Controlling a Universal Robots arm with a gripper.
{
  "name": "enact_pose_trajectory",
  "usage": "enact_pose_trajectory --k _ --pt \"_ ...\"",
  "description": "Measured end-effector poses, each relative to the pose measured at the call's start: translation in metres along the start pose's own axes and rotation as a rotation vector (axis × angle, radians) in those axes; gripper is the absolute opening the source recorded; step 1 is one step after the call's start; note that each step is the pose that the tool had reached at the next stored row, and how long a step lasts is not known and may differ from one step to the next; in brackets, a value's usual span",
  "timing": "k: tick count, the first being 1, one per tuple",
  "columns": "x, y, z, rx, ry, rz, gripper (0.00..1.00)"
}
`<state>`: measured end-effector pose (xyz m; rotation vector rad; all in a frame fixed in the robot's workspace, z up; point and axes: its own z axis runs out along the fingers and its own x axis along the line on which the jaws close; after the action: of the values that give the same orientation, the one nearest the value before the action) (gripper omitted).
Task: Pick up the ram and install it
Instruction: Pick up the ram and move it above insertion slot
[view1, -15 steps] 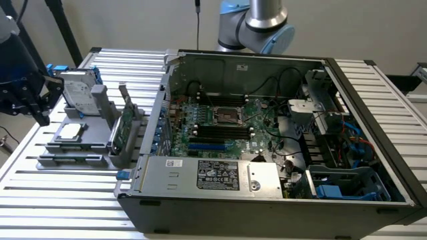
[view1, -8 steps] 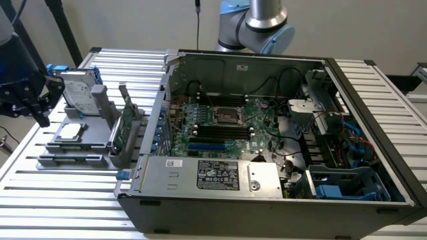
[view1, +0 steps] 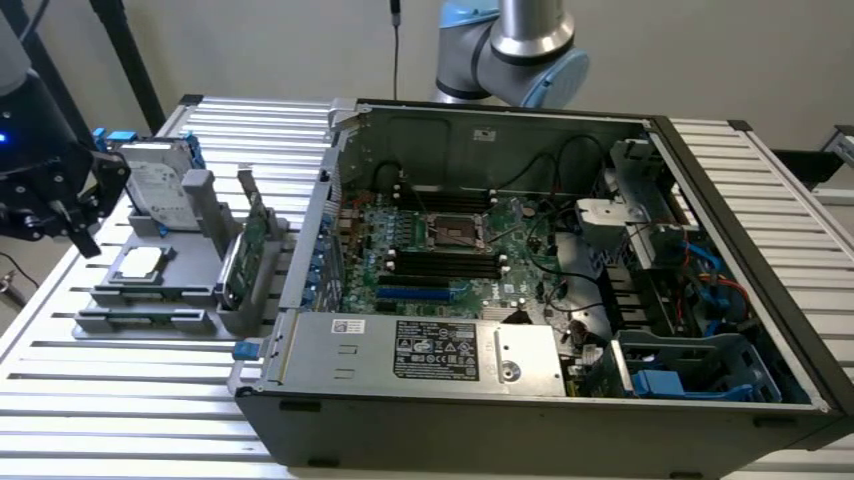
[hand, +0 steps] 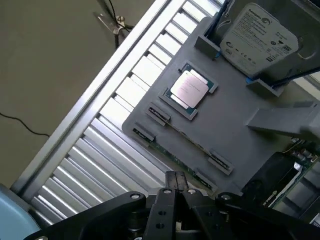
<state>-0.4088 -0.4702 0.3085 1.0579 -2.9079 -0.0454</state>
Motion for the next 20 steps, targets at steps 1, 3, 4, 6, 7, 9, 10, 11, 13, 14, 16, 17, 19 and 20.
enact_pose_trajectory --k 1,3,4,6,7,9,10,11,13,14,16,17,19,20 --pt "0.0 0.0 0.0003 0.0006 0.0008 -0.018 0.11" --pt "0.0 0.0 0.001 0.0019 0.0023 -0.054 0.11" --pt "0.0 0.0 0.0013 0.0025 0.0031 -0.072 0.11" --pt "-0.0001 -0.0001 0.002 0.0037 0.0048 -0.109 0.11" --pt "-0.0001 -0.0001 0.0023 0.0043 0.0056 -0.127 0.11" --pt "-0.0001 -0.0001 0.003 0.0056 0.0071 -0.163 0.11" --pt "-0.0001 -0.0001 0.0033 0.0062 0.0079 -0.182 0.11" --pt "-0.0002 -0.0002 0.0036 0.0068 0.0086 -0.2 0.11" --pt "-0.0002 -0.0002 0.0043 0.008 0.0102 -0.235 0.11" --pt "-0.0001 -0.0002 0.0046 0.0087 0.0112 -0.255 0.11" --pt "-0.0002 -0.0002 0.0052 0.0099 0.0127 -0.291 0.11" --pt "-0.0002 -0.0002 0.0055 0.0106 0.0134 -0.308 0.11" --pt "-0.0002 -0.0003 0.006 0.0118 0.015 -0.344 0.11" --pt "-0.0002 -0.0003 0.0063 0.0124 0.0158 -0.362 0.11"
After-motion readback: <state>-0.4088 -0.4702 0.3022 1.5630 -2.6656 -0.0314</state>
